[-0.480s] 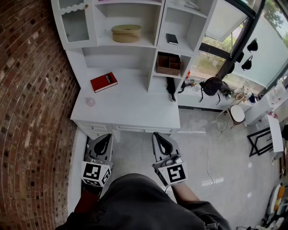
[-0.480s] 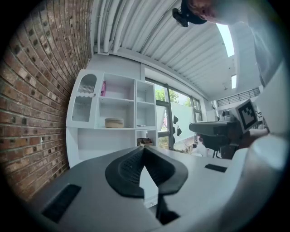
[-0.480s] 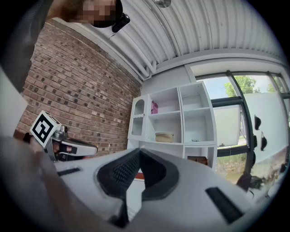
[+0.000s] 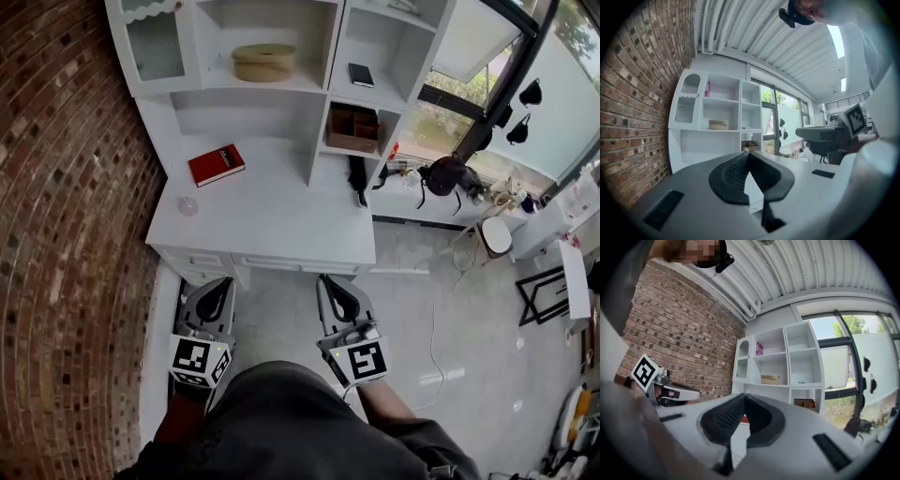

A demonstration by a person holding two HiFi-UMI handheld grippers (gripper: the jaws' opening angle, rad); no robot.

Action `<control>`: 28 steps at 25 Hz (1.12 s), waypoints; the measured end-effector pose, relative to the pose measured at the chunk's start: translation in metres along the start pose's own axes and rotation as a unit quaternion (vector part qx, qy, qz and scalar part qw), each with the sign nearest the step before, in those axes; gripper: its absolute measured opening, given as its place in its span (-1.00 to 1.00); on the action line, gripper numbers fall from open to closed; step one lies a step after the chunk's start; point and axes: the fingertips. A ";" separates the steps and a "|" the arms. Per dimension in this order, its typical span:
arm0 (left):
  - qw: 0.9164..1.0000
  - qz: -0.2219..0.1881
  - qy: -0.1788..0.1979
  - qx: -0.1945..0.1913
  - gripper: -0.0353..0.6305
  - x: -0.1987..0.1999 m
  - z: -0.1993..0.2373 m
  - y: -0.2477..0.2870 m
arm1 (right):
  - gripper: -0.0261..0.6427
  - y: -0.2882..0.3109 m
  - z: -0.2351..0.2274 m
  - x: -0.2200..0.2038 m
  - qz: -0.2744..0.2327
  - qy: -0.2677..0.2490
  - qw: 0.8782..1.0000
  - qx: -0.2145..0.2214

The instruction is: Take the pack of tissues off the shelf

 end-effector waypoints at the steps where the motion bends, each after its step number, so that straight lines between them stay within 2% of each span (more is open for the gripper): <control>1: 1.000 -0.001 -0.002 -0.001 -0.89 0.000 -0.001 0.000 | -0.92 0.000 -0.001 0.000 0.000 0.003 1.000 0.002; 6: 1.000 -0.010 -0.005 -0.019 -0.87 0.005 -0.007 -0.002 | -0.89 -0.003 -0.001 0.002 -0.007 0.013 1.000 0.023; 7: 1.000 -0.010 -0.004 -0.026 -0.62 0.005 -0.009 -0.002 | -0.80 -0.003 0.001 0.002 -0.006 0.009 1.000 0.028; 8: 0.999 -0.009 -0.003 -0.032 -0.32 0.006 -0.011 -0.003 | -0.58 -0.003 0.003 0.002 -0.004 0.005 0.999 0.033; 10: 0.999 -0.012 0.004 -0.037 0.13 0.008 -0.016 -0.004 | 0.07 -0.003 0.008 0.003 -0.006 -0.005 0.999 0.037; 11: 0.999 -0.015 0.009 -0.036 0.29 0.010 -0.017 -0.005 | 0.39 -0.003 0.009 0.004 -0.007 -0.011 0.999 0.035; 12: 0.999 -0.019 0.013 -0.034 0.39 0.012 -0.018 -0.006 | 0.63 -0.004 0.010 0.005 -0.009 -0.016 0.999 0.032; 13: 0.999 -0.022 0.017 -0.032 0.45 0.014 -0.019 -0.006 | 0.73 -0.005 0.009 0.005 -0.010 -0.018 0.999 0.030; 19: 0.999 -0.013 0.029 -0.029 0.50 0.013 -0.029 0.003 | 0.78 -0.005 0.003 -0.001 -0.009 -0.013 0.999 0.041; 28: 1.000 0.005 0.009 -0.010 0.50 -0.002 -0.025 0.022 | 0.77 0.013 -0.013 -0.015 -0.002 -0.006 0.997 0.071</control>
Point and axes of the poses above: the fingertips, and each gripper's own axes: y forward along the fingers, z to its left, x out of its top, and after that the axes turned 10 degrees about z, right-handed
